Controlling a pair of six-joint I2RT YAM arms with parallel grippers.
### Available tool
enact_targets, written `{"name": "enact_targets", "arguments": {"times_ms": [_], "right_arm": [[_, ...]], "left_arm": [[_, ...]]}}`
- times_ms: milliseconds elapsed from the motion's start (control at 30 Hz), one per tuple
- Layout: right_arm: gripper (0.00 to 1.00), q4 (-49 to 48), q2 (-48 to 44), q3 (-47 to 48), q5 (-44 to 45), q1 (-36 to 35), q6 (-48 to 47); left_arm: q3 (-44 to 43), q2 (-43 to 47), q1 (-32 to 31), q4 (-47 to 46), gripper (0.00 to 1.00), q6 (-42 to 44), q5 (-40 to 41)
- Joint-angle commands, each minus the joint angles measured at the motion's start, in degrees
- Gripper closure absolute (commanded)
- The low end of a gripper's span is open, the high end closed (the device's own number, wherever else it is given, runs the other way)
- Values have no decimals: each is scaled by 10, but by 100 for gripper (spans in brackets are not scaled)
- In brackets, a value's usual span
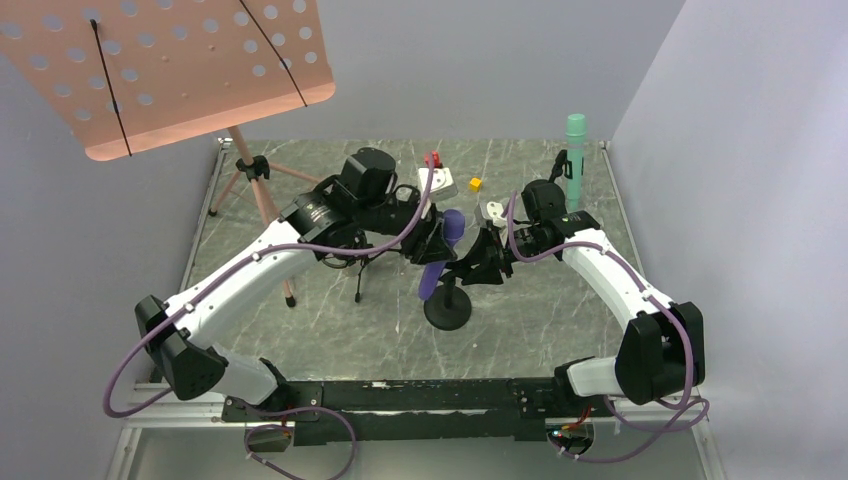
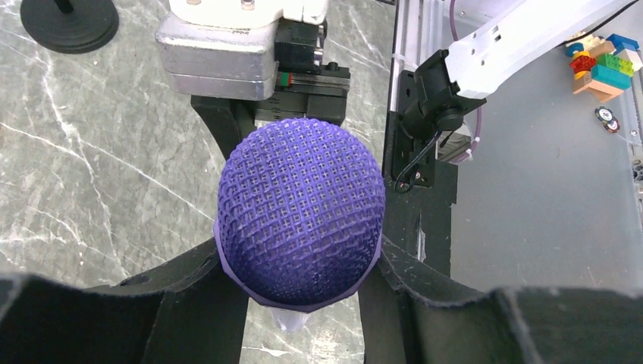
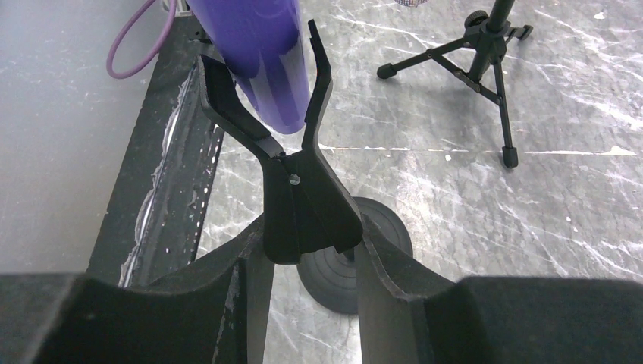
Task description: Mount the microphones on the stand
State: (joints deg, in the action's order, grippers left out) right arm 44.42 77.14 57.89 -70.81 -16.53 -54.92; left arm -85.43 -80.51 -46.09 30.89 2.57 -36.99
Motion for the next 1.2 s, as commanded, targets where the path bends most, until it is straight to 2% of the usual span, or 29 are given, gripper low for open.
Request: {"name": "enact_targets", "arguments": {"times_ms": [0, 467, 700, 867, 933, 1067, 1167], "right_arm": [[91, -1, -7, 23, -25, -2, -4], [94, 10, -4, 29, -34, -1, -5], [95, 27, 4, 35, -41, -2, -18], [95, 63, 19, 46, -46, -2, -51], [90, 77, 25, 50, -49, -2, -64], [73, 89, 29, 52, -53, -2, -78], [67, 82, 26, 49, -54, -1, -71]], "left_arm": [[-45, -23, 1, 14, 100, 12, -19], [-121, -101, -8, 102, 100, 17, 7], [-109, -94, -20, 83, 100, 27, 28], [-57, -60, -26, 21, 100, 25, 31], [-48, -51, -29, 8, 100, 28, 34], [-50, -54, -34, 9, 100, 41, 39], [-43, -55, -35, -2, 100, 38, 38]]}}
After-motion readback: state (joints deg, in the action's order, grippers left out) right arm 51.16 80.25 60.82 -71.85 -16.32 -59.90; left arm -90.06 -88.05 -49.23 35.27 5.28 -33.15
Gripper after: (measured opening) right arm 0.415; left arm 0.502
